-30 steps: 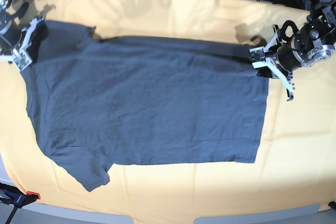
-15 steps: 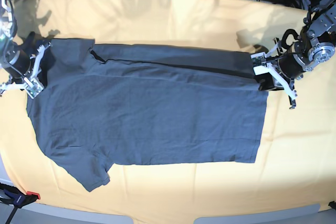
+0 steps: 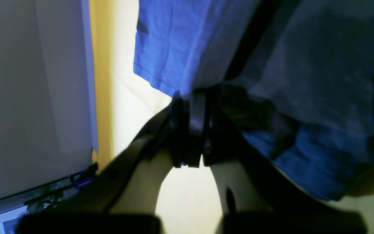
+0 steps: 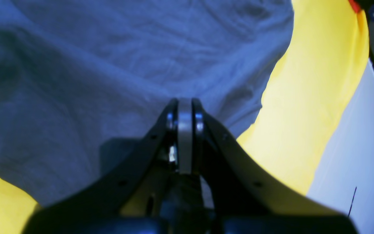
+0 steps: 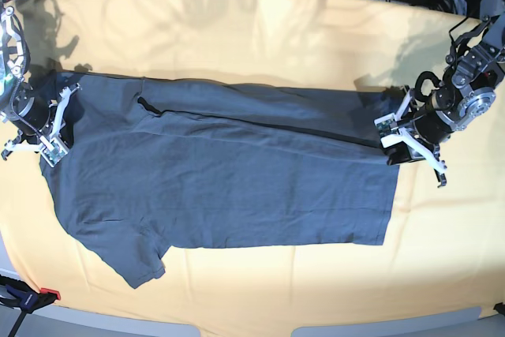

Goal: Fold the T-shirt properly
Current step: 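Fold the grasped edge over onto the shirt with both grippers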

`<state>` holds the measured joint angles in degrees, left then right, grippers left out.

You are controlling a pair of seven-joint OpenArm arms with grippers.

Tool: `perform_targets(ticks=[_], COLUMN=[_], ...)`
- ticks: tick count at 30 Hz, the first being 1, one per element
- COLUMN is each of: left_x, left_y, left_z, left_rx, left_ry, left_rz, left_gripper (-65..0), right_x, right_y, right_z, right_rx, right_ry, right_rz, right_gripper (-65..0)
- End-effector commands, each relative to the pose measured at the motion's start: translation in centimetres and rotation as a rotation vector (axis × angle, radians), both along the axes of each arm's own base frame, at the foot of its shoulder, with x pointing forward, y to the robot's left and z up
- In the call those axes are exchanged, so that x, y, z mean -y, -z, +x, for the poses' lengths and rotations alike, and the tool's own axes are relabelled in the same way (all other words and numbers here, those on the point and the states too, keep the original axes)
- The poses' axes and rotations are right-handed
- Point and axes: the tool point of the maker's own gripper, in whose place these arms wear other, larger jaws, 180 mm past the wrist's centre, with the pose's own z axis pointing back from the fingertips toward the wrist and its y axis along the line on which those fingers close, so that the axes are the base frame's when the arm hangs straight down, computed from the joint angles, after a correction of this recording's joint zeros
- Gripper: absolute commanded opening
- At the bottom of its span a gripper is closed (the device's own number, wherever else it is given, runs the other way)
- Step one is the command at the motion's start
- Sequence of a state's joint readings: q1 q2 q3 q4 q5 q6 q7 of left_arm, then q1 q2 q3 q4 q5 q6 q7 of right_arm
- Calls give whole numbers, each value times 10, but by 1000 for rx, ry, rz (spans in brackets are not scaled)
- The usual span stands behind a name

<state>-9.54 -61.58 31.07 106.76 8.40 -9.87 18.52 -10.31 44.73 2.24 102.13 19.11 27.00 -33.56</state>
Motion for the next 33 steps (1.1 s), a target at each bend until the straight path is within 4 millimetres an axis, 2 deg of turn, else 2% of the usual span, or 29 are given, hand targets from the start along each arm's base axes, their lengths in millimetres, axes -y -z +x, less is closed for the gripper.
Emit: perform_targets(ticks=[1, 5, 10, 13, 18, 20, 21, 24, 25, 26, 29, 31, 33], left_x=[-1, 1, 7, 11, 11, 9, 7, -9, -13, -14, -10, -3, 7], left_y=[-17, -17, -6, -7, -7, -14, -20, -40, -45, -50, -53, -45, -35], left_z=[8, 7, -4, -5, -5, 1, 7, 27, 32, 35, 27, 6, -31], left_rx=[51, 49, -43, -55, -52, -15, 22, 99, 100, 93, -9, -138, -316], left_ry=[10, 19, 84, 94, 92, 71, 55, -30, -59, -81, -35, 45, 169], left_rz=[-9, -13, 8, -20, -19, -32, -32, 6, 0, -20, -37, -29, -17], left_gripper=[-650, -650, -650, -650, -650, -650, -637, -365, -279, -226, -209, -209, -209], right_x=[4, 7, 10, 17, 22, 23, 24, 28, 30, 30, 20, 6, -7], right_y=[-17, -23, -31, -37, -33, -34, -35, -40, -42, -44, -46, -43, -37], right_z=[10, 15, 22, 30, 35, 38, 39, 42, 44, 46, 41, 28, 11], right_rx=[56, 96, 139, 159, 138, 135, 141, 147, 143, 135, 70, -12, -121], right_ry=[-3, 17, 17, 43, 54, 61, 70, 90, 97, 101, 35, -51, -117], right_rz=[-7, -3, -29, -26, 11, 31, 32, 22, 19, 23, 37, 52, 84], right_gripper=[-650, -650, -650, -650, -650, -650, -595, -286, -239, -235, -238, -249, -250])
